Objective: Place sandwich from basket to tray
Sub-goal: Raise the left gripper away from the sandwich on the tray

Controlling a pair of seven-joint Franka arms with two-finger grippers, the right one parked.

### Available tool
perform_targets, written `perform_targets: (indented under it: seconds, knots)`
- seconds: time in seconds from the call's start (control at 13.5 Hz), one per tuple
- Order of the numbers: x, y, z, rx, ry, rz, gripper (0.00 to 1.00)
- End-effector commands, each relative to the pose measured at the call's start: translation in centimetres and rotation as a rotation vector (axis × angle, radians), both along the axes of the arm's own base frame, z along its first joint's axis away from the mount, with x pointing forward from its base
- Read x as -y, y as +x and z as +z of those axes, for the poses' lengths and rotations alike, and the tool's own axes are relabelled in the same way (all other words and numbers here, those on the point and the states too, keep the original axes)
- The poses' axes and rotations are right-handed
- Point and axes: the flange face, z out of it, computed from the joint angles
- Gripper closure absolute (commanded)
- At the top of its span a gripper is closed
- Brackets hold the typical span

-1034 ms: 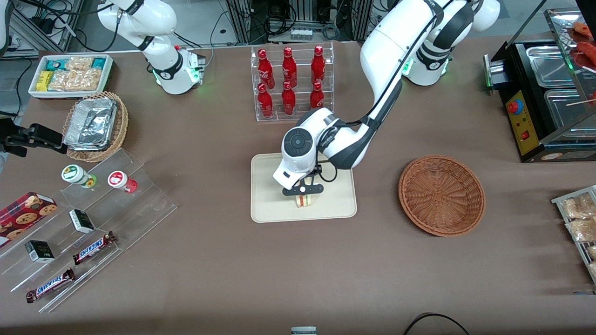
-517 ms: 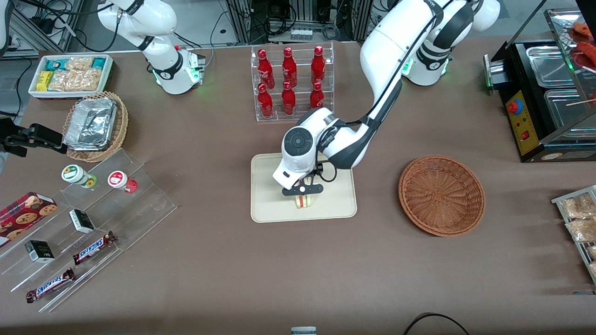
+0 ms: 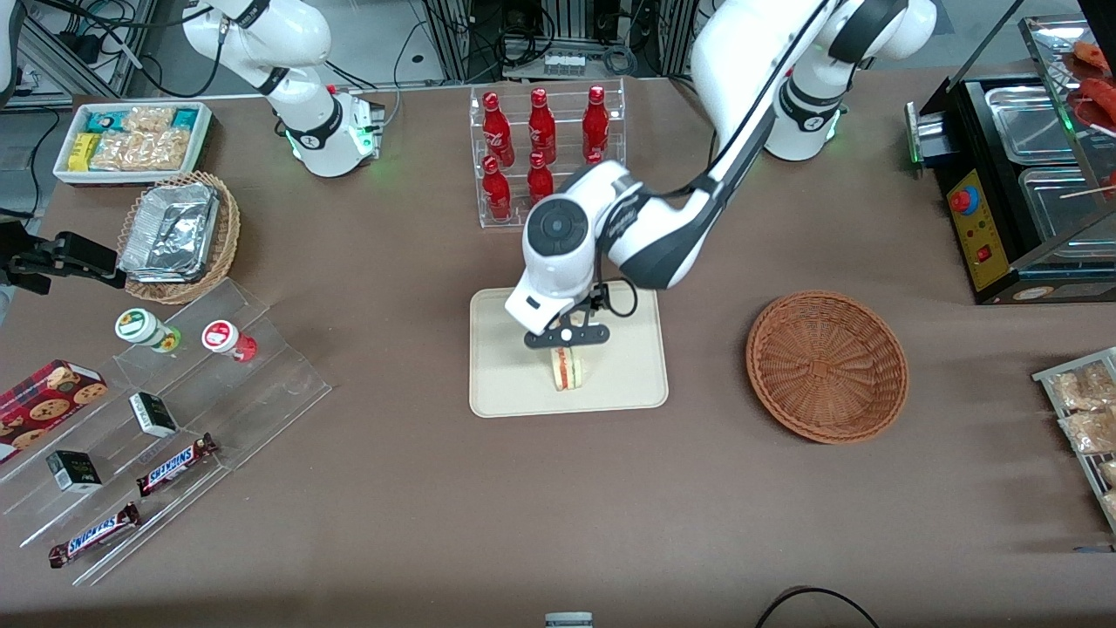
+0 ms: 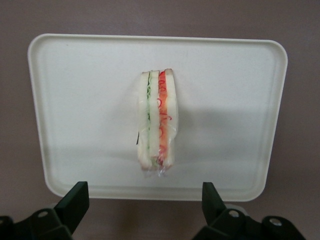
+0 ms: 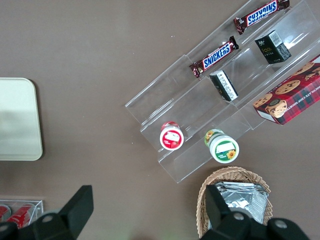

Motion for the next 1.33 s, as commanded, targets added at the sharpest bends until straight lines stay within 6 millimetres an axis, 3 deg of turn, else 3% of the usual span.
perform_targets:
  seconds: [0.0,0.22,0.44,0.74,0.89,1.26]
  knots:
    - [-1.1,-0.4,3.1,0.005,0.020,0.013,0.00]
    - [-1.4,-0.4,5.9,0.038,0.008,0.011,0.00]
    - [-3.4,0.9,8.5,0.065,-0.008,0.038,0.00]
    - [-7.5,3.3,10.6,0.067,-0.015,0.024,0.00]
    - [-10.9,4.9,11.8,0.054,-0.014,0.007,0.00]
    - [-15.0,5.9,12.5,0.045,0.004,0.052,0.00]
